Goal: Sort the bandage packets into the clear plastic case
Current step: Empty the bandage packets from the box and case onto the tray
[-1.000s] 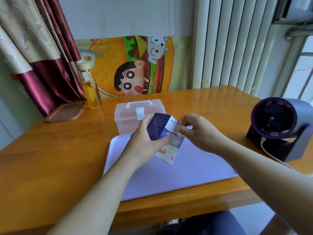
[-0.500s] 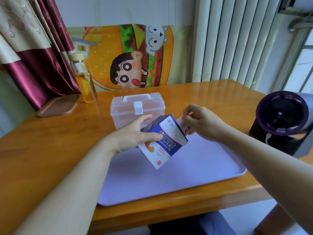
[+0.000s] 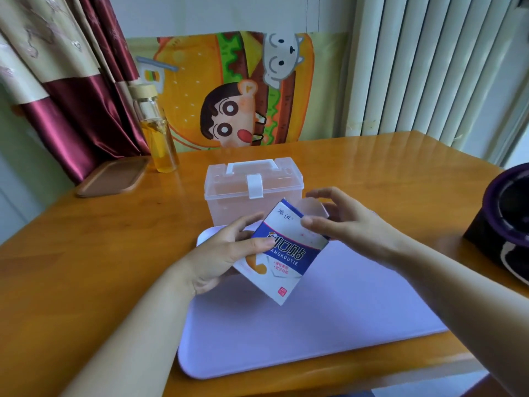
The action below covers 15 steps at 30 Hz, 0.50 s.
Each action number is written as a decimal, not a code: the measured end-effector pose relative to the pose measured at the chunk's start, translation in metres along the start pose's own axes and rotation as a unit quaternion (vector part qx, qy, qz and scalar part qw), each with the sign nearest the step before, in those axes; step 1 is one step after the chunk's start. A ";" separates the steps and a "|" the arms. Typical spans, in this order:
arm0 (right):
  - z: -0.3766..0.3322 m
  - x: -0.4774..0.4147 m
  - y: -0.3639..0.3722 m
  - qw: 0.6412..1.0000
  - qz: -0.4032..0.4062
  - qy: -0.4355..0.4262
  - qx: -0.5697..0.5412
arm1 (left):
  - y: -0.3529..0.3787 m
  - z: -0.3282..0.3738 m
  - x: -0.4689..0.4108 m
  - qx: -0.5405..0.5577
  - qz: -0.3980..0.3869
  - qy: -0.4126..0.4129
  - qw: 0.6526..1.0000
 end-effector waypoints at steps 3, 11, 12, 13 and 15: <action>0.008 0.003 0.000 0.999 -0.025 0.025 -0.004 | 0.004 0.000 0.003 0.034 -0.018 0.031 0.999; -0.001 -0.002 -0.014 0.995 0.012 -0.006 -0.100 | 0.015 0.002 0.011 -0.105 -0.004 0.094 0.990; -0.002 -0.003 -0.014 0.995 0.018 -0.008 -0.096 | 0.016 0.003 0.013 -0.134 0.004 0.101 0.986; -0.003 -0.005 -0.014 0.996 0.025 -0.009 -0.087 | 0.017 0.004 0.016 -0.156 0.013 0.108 0.982; -0.003 -0.009 -0.012 0.996 0.052 -0.010 -0.078 | 0.019 0.003 0.019 -0.184 0.034 0.110 0.976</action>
Point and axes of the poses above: each hand's wrist, its own x-axis away from the middle knuckle, its own y-axis out of the palm, z = x × y, the point moved 3 cm from there along -x, towards the middle knuckle, and after that the axes turned 4 degrees about -y, right-handed, at the moved point
